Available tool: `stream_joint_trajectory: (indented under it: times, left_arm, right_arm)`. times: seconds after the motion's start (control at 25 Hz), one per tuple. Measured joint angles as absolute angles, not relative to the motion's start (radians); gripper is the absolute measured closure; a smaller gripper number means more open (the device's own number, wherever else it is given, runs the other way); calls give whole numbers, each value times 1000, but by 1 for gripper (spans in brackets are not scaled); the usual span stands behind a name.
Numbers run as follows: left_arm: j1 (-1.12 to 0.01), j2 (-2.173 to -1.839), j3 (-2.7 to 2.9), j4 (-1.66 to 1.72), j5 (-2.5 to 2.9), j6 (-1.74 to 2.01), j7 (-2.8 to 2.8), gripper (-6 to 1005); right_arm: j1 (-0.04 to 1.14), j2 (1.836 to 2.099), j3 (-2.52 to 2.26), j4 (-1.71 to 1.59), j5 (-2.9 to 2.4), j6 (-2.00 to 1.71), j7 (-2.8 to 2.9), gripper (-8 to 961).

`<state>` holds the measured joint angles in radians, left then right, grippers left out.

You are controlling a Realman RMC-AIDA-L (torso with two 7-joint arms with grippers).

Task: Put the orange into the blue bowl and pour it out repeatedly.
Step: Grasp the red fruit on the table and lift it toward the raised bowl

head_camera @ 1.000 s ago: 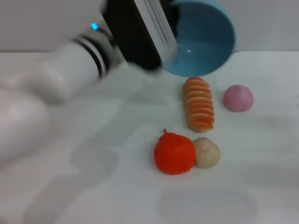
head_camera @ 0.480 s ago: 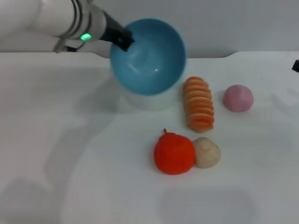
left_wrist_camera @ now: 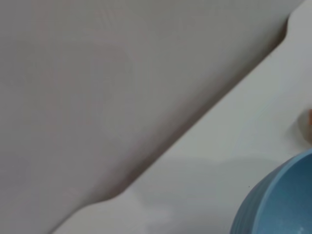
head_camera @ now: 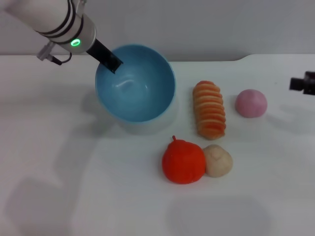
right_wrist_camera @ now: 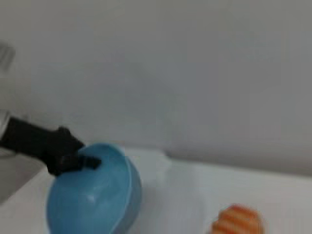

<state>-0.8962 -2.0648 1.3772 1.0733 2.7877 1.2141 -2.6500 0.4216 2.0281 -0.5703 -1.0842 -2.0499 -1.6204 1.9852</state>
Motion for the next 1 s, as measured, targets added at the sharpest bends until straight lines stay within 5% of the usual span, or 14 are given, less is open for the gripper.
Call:
stream_joint_trajectory:
  times: [0.4, 1.0]
  left_arm:
    - [-895, -2065, 1372, 1039, 2714, 1264, -2649, 1000]
    - [-885, -2064, 1368, 1030, 2688, 1193, -2651, 999]
  right_arm:
    - [506, 2068, -736, -1049, -2143, -1615, 2020, 198]
    - [650, 2071, -950, -736, -2176, -1444, 2009, 217]
